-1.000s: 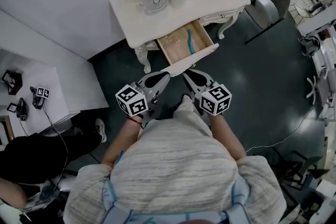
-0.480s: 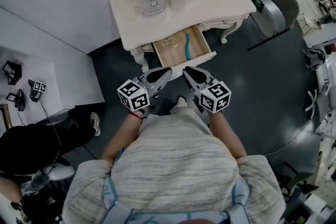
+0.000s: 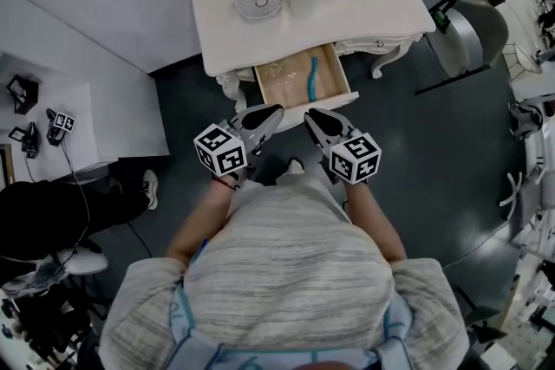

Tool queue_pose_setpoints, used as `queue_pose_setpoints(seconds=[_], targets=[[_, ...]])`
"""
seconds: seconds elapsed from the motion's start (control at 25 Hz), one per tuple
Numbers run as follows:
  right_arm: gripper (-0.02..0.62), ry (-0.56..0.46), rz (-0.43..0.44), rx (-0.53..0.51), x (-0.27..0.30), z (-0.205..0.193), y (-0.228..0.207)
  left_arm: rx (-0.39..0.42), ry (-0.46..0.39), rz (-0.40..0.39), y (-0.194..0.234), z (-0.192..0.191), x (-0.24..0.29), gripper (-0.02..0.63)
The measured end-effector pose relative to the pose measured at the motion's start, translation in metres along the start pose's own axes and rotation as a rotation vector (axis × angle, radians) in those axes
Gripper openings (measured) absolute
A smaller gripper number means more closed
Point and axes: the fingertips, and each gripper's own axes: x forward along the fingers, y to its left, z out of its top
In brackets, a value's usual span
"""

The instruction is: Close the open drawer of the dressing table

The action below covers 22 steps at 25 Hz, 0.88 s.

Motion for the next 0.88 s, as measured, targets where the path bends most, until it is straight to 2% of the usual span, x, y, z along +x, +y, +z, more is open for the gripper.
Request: queue_pose_setpoints(seconds=[0.12, 0.24, 0.56, 0.88], targets=[[0.025, 0.016, 0.014, 0.001, -0.001, -0.003, -0.009, 0.001, -0.005, 0.019, 0.002, -0.001, 0.005, 0.020], [0.075, 0.032, 0.025, 0.002, -0.002, -0.008, -0.018, 0.005, -0.012, 0.039, 0.006, -0.003, 0.011, 0.020], [0.092, 0.076, 0.036, -0.013, 0.002, -0.021, -0.032, -0.015, -0.019, 0.070, 0.016, -0.015, 0.017, 0.020], [0.101, 0.143, 0.001, -0.011, 0.017, -0.044, -0.049, -0.030, 0.004, 0.098, 0.039, -0.019, 0.017, 0.020]])
